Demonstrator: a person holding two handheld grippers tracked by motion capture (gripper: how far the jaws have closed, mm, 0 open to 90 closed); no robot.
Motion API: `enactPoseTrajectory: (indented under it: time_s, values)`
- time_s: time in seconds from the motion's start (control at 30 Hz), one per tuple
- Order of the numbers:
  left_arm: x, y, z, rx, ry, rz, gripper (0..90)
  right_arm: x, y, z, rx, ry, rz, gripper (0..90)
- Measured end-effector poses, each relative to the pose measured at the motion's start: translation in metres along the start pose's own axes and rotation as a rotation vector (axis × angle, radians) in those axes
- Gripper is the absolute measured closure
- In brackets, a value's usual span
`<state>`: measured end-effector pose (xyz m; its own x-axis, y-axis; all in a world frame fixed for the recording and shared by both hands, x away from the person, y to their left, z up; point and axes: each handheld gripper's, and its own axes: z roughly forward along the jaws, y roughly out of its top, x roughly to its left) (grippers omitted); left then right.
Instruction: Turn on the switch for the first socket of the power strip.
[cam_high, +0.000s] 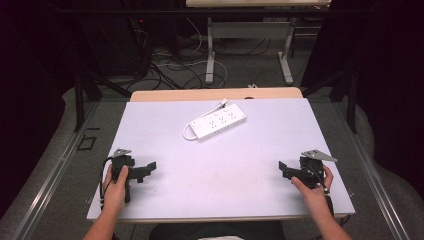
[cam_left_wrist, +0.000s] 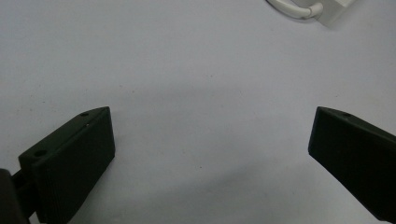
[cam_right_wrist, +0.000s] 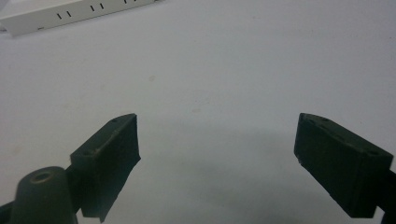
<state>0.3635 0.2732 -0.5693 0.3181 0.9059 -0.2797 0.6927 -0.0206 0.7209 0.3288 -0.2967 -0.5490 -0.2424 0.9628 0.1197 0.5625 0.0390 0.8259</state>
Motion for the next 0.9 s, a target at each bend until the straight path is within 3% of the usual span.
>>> enactPoseTrajectory:
  time_s: [0.9]
  values:
    - [0.0007,-0.0001,-0.0011,-0.003,0.013,-0.005,0.3,-0.0003,-0.0009,0.0023,0.012,0.0,0.016,13.4]
